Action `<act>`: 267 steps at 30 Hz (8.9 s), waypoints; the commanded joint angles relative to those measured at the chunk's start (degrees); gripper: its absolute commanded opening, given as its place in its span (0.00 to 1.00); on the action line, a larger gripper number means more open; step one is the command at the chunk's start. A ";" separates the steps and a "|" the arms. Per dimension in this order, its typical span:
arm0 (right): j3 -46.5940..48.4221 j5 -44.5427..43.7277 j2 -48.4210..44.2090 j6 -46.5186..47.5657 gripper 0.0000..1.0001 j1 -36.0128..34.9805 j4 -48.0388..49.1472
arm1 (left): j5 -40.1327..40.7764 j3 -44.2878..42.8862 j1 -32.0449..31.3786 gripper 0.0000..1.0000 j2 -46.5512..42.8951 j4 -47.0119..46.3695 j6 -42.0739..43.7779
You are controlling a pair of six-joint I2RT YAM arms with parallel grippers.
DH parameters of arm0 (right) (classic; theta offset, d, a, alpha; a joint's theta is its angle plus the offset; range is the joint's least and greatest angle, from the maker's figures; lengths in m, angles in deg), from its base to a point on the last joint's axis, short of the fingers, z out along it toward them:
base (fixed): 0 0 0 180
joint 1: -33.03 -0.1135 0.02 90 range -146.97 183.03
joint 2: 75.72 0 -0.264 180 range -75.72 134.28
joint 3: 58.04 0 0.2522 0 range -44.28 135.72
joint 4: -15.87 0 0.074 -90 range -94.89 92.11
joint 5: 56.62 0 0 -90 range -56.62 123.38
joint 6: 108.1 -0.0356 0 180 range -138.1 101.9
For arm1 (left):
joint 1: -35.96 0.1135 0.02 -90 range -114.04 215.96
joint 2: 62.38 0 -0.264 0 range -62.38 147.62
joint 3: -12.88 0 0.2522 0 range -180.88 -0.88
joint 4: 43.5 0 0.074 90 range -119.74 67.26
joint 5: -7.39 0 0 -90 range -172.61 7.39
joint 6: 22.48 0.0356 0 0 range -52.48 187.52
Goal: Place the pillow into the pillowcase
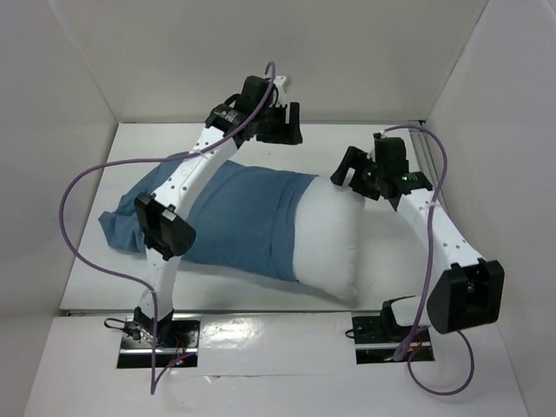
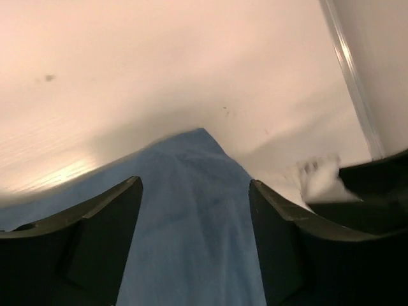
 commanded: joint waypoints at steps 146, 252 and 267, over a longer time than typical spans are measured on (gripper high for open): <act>-19.39 13.47 -9.32 -7.34 0.00 -12.77 22.79 | 20.89 75.72 -21.01 0.00 -46.57 -33.92 -13.79; -1.28 -7.34 -4.45 1.09 0.90 -37.11 -8.22 | 58.24 96.19 -22.61 0.00 -83.50 17.82 -73.98; -17.19 -13.45 -12.51 -6.66 0.07 -24.99 7.21 | 59.38 91.96 -22.61 0.00 -81.82 23.13 -76.10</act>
